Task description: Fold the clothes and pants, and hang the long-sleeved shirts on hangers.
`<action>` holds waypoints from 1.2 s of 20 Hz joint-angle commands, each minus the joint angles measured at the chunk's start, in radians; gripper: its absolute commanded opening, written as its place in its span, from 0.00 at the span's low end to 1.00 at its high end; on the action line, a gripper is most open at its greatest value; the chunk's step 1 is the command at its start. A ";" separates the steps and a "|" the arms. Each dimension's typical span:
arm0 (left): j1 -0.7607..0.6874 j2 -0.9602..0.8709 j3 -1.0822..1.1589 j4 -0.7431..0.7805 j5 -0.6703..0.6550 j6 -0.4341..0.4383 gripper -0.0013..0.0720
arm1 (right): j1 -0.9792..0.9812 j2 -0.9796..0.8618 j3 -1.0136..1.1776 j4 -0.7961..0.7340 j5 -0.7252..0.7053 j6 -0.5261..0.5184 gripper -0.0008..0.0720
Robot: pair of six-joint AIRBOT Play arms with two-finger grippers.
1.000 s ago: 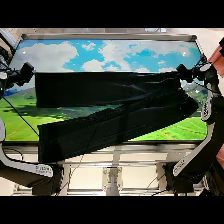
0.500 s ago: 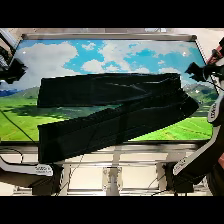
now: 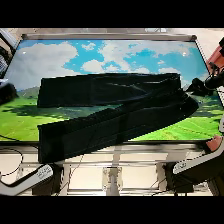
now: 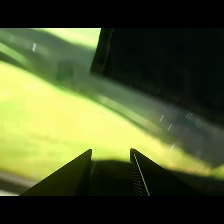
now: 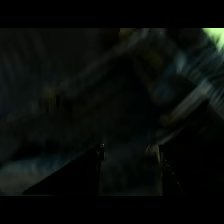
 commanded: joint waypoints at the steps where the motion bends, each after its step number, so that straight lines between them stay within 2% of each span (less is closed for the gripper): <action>1: 0.003 0.116 -0.271 0.159 0.014 0.044 0.43 | 0.005 0.117 -0.169 0.004 -0.013 -0.051 0.53; 3: 0.028 0.126 -0.424 0.156 0.089 0.072 0.42 | 0.004 0.167 -0.198 0.001 -0.004 -0.051 0.53; 5: 0.058 0.126 -0.534 0.050 0.201 0.148 0.42 | 0.004 0.203 -0.200 0.001 0.029 -0.050 0.53; 8: 0.065 0.100 -0.578 -0.058 0.308 0.209 0.42 | 0.004 0.244 -0.200 -0.002 0.066 -0.050 0.53; 15: 0.068 0.005 -0.578 -0.068 0.375 0.209 0.42 | 0.004 0.270 -0.200 -0.001 0.103 -0.039 0.53; 24: 0.067 0.000 -0.578 -0.099 0.463 0.236 0.42 | 0.004 0.270 -0.200 0.000 0.111 -0.032 0.53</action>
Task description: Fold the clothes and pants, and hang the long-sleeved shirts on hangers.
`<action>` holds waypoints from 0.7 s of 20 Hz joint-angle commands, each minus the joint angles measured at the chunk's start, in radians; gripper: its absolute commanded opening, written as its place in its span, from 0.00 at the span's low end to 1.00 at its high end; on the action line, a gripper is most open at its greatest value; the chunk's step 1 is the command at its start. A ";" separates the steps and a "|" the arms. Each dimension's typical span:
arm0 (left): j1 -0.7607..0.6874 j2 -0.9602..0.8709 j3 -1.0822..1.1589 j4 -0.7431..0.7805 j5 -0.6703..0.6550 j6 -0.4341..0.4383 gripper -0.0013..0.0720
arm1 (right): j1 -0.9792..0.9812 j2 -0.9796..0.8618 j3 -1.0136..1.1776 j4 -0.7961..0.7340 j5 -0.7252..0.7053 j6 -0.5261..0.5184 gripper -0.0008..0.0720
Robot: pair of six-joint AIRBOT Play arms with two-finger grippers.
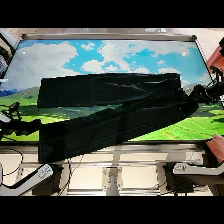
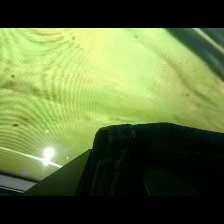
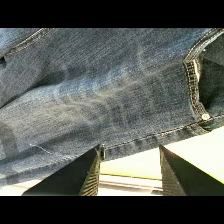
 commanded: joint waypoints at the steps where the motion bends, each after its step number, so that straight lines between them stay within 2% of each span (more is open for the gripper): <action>1: 0.000 -0.002 0.000 -0.062 0.026 0.061 0.41 | 0.001 0.001 0.000 0.001 0.001 0.002 0.53; 2: 0.000 -0.002 -0.001 -0.107 0.022 0.103 0.37 | 0.001 0.001 0.000 0.001 0.001 0.002 0.53; 4: 0.000 -0.003 -0.001 -0.154 0.007 0.157 0.17 | 0.001 0.001 0.000 0.002 0.005 0.003 0.53; 5: 0.000 -0.003 -0.001 -0.148 -0.002 0.157 0.11 | 0.001 0.001 0.000 0.002 0.006 0.002 0.53; 7: 0.001 -0.003 -0.001 -0.130 -0.016 0.157 0.10 | 0.001 0.001 0.000 0.002 0.005 0.002 0.53; 8: 0.001 -0.003 -0.001 -0.122 -0.019 0.157 0.06 | 0.001 0.001 0.000 0.002 0.005 0.002 0.53; 11: 0.004 -0.002 0.018 -0.119 -0.003 0.157 0.06 | 0.001 0.001 0.000 0.002 0.005 0.002 0.53; 13: 0.013 0.001 0.080 -0.119 0.018 0.103 0.06 | 0.001 0.001 0.000 0.001 0.003 0.002 0.53; 14: 0.015 0.007 0.121 -0.119 0.047 0.045 0.06 | 0.001 0.001 0.000 0.001 -0.002 0.002 0.53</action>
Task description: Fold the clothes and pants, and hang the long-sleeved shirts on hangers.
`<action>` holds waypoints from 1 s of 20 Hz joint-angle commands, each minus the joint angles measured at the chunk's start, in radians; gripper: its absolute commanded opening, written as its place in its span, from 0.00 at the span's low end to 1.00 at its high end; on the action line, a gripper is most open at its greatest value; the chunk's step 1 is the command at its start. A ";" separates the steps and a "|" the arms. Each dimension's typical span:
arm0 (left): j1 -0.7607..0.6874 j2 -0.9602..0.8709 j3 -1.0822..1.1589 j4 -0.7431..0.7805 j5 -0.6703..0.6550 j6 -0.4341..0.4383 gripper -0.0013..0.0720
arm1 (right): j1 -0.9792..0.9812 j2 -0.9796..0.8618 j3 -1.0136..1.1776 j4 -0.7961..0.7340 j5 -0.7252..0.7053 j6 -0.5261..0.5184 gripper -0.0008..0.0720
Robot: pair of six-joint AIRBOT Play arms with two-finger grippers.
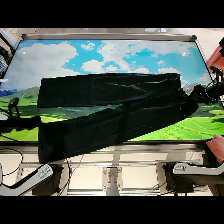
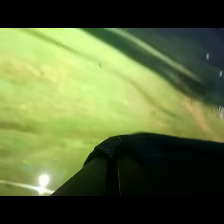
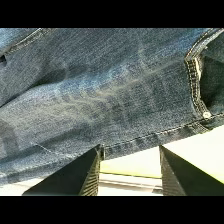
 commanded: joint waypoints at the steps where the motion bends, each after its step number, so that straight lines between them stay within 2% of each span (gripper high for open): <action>1: 0.007 0.017 0.101 0.000 0.081 -0.121 0.06 | 0.001 0.001 0.000 -0.002 -0.011 -0.001 0.53; 4: 0.007 0.044 0.178 0.000 0.213 -0.226 0.05 | 0.001 0.001 0.000 -0.005 -0.034 -0.001 0.53; 10: 0.011 -0.016 0.203 0.000 0.252 -0.237 0.08 | 0.001 0.000 0.000 -0.029 -0.079 -0.004 0.53; 12: 0.013 -0.019 0.204 0.001 0.249 -0.236 0.43 | 0.001 0.000 0.000 -0.045 -0.079 -0.022 0.53; 13: 0.015 -0.017 0.204 0.001 0.246 -0.236 0.46 | 0.001 0.000 0.000 -0.056 -0.079 -0.026 0.53; 15: 0.029 -0.016 0.212 0.002 0.204 -0.227 0.46 | 0.001 0.000 0.000 -0.067 -0.077 -0.047 0.53; 17: 0.069 -0.016 0.216 0.028 0.096 -0.190 0.46 | 0.001 0.000 0.000 -0.089 -0.074 -0.058 0.53; 20: 0.151 -0.021 0.216 0.241 -0.116 -0.188 0.47 | -0.011 0.000 -0.029 -0.093 -0.071 -0.098 0.53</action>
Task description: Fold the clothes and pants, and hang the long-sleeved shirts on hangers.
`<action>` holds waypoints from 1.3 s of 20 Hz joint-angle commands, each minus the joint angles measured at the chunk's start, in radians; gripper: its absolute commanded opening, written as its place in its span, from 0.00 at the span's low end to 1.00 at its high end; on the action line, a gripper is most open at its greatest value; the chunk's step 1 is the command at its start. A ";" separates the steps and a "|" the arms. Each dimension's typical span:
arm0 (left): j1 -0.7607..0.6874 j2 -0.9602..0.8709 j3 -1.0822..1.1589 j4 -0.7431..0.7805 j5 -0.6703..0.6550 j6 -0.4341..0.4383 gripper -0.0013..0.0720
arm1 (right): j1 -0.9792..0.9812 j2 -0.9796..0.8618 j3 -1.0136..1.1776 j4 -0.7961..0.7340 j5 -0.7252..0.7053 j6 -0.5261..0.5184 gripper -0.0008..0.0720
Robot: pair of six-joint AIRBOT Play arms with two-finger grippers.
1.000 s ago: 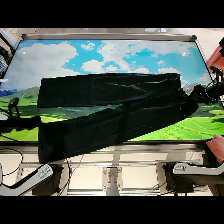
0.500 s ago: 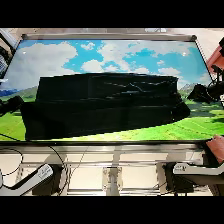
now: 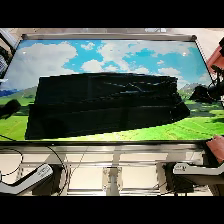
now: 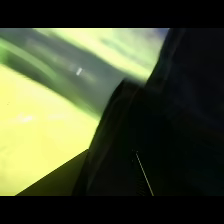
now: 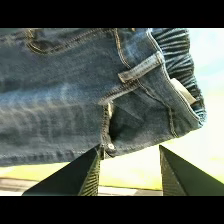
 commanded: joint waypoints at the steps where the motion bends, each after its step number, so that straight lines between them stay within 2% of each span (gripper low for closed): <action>1: 0.096 -0.010 0.003 0.199 -0.253 0.048 0.47 | -0.007 0.000 -0.042 -0.015 0.003 -0.049 0.53; 5: 0.253 -0.068 0.001 0.117 -0.454 0.233 0.47 | -0.007 0.000 -0.165 -0.008 -0.007 -0.087 0.53; 12: 0.247 -0.133 -0.002 0.061 -0.470 0.291 0.47 | -0.007 0.000 -0.214 -0.002 -0.011 -0.079 0.53; 23: 0.232 -0.201 -0.002 0.048 -0.438 0.291 0.47 | -0.007 0.000 -0.214 -0.002 0.000 -0.078 0.53; 26: 0.221 -0.203 -0.002 -0.010 -0.412 0.343 0.47 | -0.007 0.000 -0.214 -0.002 0.000 -0.078 0.53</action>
